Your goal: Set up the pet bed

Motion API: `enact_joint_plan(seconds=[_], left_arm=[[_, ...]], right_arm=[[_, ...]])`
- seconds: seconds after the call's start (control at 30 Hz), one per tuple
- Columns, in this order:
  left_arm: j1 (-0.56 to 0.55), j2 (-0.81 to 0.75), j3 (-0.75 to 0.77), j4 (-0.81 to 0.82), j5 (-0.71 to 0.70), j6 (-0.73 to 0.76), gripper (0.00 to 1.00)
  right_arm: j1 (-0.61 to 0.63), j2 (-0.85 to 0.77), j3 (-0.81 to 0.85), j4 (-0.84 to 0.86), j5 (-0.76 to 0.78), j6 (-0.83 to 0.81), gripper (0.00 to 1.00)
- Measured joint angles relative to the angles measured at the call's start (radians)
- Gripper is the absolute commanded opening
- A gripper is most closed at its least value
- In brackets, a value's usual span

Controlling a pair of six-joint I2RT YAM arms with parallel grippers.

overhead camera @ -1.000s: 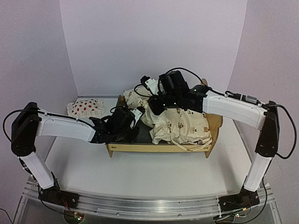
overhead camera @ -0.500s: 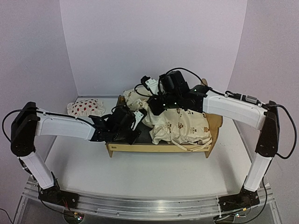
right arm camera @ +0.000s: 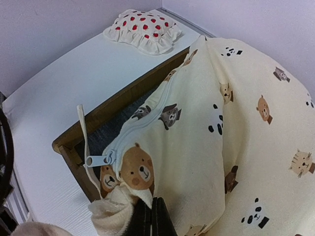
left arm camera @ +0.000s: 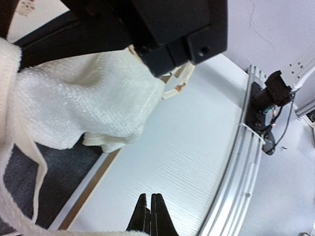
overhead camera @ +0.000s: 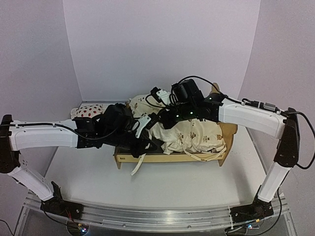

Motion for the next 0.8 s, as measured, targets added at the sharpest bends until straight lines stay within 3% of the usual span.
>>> enact_joint_plan(seconds=[0.13, 0.2, 0.47, 0.8], left_arm=[[-0.024, 0.053, -0.010, 0.050, 0.090, -0.059, 0.01], [-0.035, 0.094, -0.013, 0.074, 0.120, -0.084, 0.07], [-0.051, 0.239, -0.017, 0.115, 0.180, -0.147, 0.60], [-0.052, 0.106, 0.032, -0.104, 0.039, -0.101, 0.69]], right_arm=[[0.000, -0.021, -0.033, -0.011, -0.023, 0.032, 0.00], [-0.002, -0.034, -0.053, -0.014, -0.023, 0.041, 0.00], [-0.010, -0.043, -0.094, -0.018, -0.023, 0.056, 0.00], [-0.004, -0.064, -0.147, -0.007, -0.003, 0.022, 0.00]])
